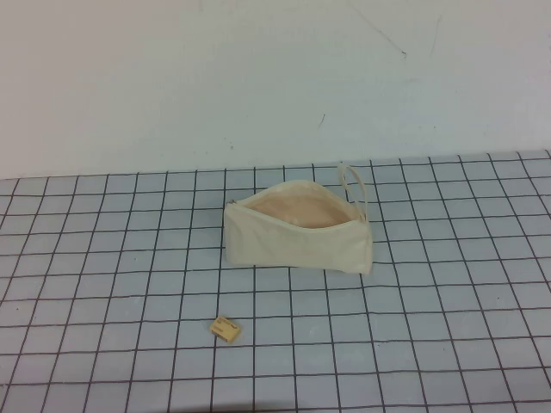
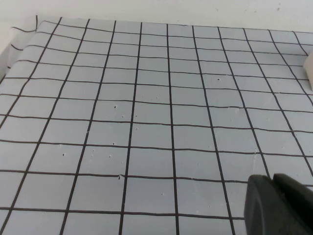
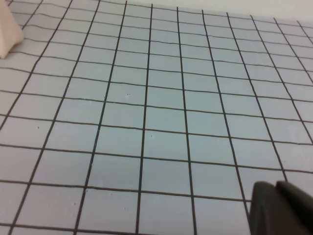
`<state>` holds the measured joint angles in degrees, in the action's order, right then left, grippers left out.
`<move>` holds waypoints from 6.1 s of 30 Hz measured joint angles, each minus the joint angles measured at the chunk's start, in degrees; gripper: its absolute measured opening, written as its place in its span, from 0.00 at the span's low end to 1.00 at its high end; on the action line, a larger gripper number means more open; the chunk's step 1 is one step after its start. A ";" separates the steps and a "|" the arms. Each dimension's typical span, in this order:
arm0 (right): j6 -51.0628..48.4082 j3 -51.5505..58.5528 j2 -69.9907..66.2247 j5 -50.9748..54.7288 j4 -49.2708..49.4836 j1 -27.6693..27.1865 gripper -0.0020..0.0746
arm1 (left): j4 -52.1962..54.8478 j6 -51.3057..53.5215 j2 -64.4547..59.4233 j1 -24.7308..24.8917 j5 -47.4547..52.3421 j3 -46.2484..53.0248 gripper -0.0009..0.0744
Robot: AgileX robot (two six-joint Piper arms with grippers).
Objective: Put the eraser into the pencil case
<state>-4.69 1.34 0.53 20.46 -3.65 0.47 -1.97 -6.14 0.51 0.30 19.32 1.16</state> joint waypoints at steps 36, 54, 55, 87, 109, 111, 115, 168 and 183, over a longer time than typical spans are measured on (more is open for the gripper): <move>0.00 0.00 0.00 0.00 -0.10 0.00 0.02 | 0.00 0.00 0.00 0.00 0.00 0.00 0.01; 0.00 0.00 0.00 0.00 -0.10 0.00 0.02 | 0.00 0.00 0.00 0.00 0.00 0.00 0.01; 0.00 0.00 0.00 0.00 -0.10 0.00 0.02 | 0.00 0.00 0.00 0.00 0.00 0.00 0.01; 0.00 0.00 0.00 0.00 -0.10 0.00 0.02 | -0.20 -0.24 0.34 0.00 -77.08 0.37 0.01; 0.00 0.00 0.00 0.00 -0.10 0.00 0.02 | -3.56 -4.27 -0.94 0.00 -21.41 -13.24 0.01; 0.00 0.00 0.00 0.00 -0.10 0.00 0.02 | -3.75 -4.27 -3.25 0.00 -12.85 -16.39 0.01; 0.00 0.00 0.00 0.00 -0.10 0.00 0.02 | -3.84 -4.27 -9.89 0.00 2.22 -21.79 0.01; 0.00 0.00 0.00 0.00 -0.10 0.00 0.02 | -11.60 28.42 -104.84 22.17 20.14 -68.39 0.58; 0.00 0.00 0.00 0.00 -0.10 0.00 0.02 | -10.41 28.18 -113.14 22.17 20.12 -72.98 0.59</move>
<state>-4.69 1.34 0.53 20.46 -3.74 0.47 -12.38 22.04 -112.63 22.47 39.44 -71.82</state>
